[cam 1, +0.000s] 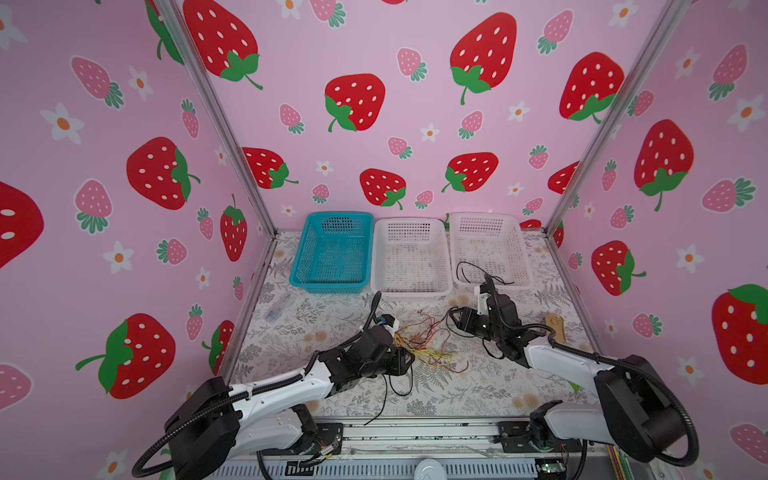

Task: Untangle the cables

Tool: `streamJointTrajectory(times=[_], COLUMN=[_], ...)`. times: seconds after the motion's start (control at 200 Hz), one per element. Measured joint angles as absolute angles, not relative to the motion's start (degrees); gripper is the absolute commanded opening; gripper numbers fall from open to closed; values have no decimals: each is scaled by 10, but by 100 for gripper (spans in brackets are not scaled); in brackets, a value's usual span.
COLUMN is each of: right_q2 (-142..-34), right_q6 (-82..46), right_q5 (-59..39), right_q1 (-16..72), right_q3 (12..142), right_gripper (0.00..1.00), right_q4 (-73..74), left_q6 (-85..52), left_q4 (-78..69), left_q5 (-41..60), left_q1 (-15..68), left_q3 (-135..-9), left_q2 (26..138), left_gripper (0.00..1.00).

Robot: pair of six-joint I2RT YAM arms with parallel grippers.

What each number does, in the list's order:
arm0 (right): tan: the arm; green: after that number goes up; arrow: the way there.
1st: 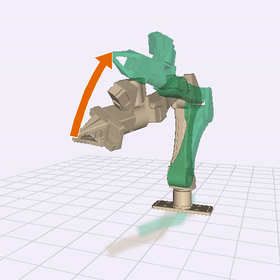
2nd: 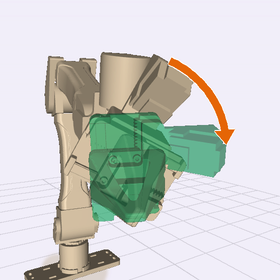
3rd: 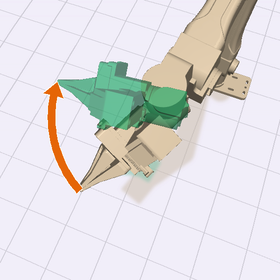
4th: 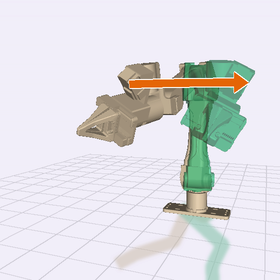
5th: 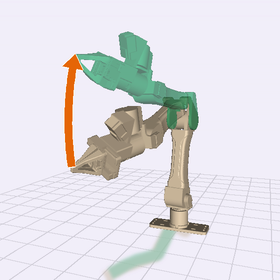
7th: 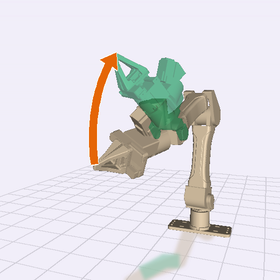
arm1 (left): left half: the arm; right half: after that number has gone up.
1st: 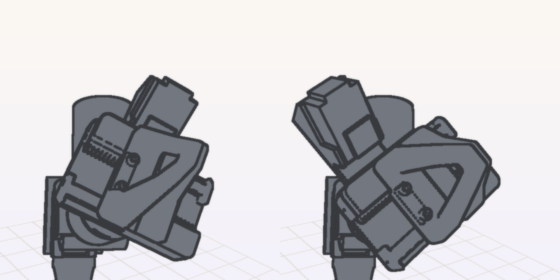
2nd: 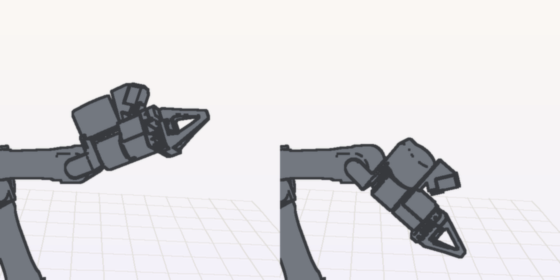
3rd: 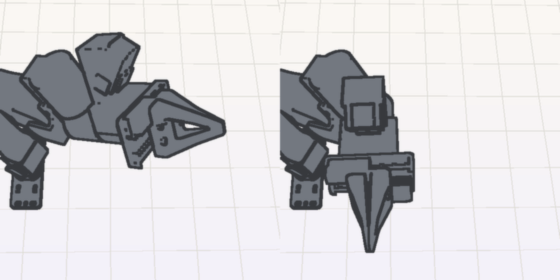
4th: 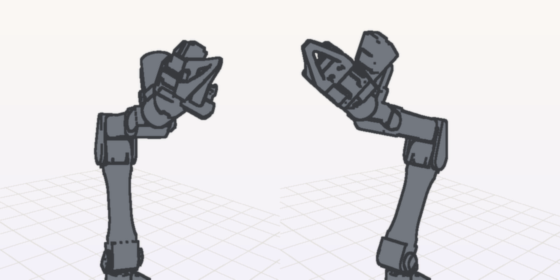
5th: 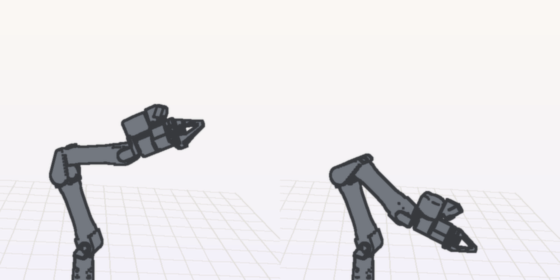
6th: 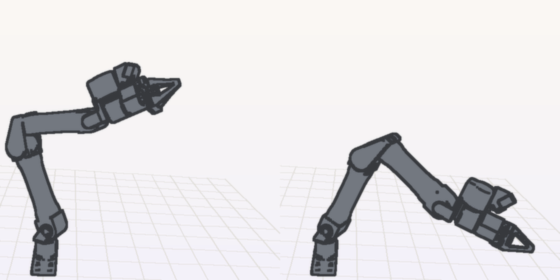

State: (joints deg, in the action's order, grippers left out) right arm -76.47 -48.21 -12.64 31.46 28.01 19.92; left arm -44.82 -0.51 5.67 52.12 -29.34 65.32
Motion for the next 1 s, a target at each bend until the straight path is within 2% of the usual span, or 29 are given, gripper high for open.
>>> streamJointTrajectory(times=[0.625,1.0], right_q2=[-875,-920], right_q6=[-570,-576], right_q5=[-126,-119], right_q1=[339,339], right_q3=[310,321], right_gripper=[52,29], right_q4=[269,287], left_q6=[-448,-446], left_q4=[-75,-83], left_q5=[86,86], left_q1=[536,539], left_q3=[-267,-245], left_q2=[652,608], left_gripper=[0,0])
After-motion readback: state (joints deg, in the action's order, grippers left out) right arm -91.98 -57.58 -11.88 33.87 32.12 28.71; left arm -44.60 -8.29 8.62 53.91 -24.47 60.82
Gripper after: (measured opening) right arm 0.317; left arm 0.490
